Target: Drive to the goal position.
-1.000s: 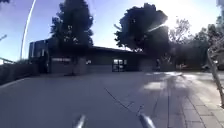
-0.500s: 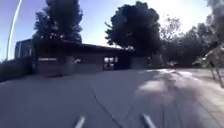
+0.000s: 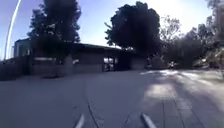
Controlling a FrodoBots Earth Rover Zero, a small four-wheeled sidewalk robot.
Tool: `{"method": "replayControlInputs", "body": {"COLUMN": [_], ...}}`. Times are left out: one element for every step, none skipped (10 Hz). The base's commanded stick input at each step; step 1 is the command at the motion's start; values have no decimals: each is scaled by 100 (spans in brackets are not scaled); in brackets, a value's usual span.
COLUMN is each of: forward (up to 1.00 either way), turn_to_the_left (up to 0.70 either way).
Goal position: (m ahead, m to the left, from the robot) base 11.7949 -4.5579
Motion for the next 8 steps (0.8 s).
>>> {"method": "replayControlInputs", "body": {"forward": [100,100,100,100,100,100,100,100], "turn_to_the_left": [0,0,-40,-40,-40,-40,-40,-40]}}
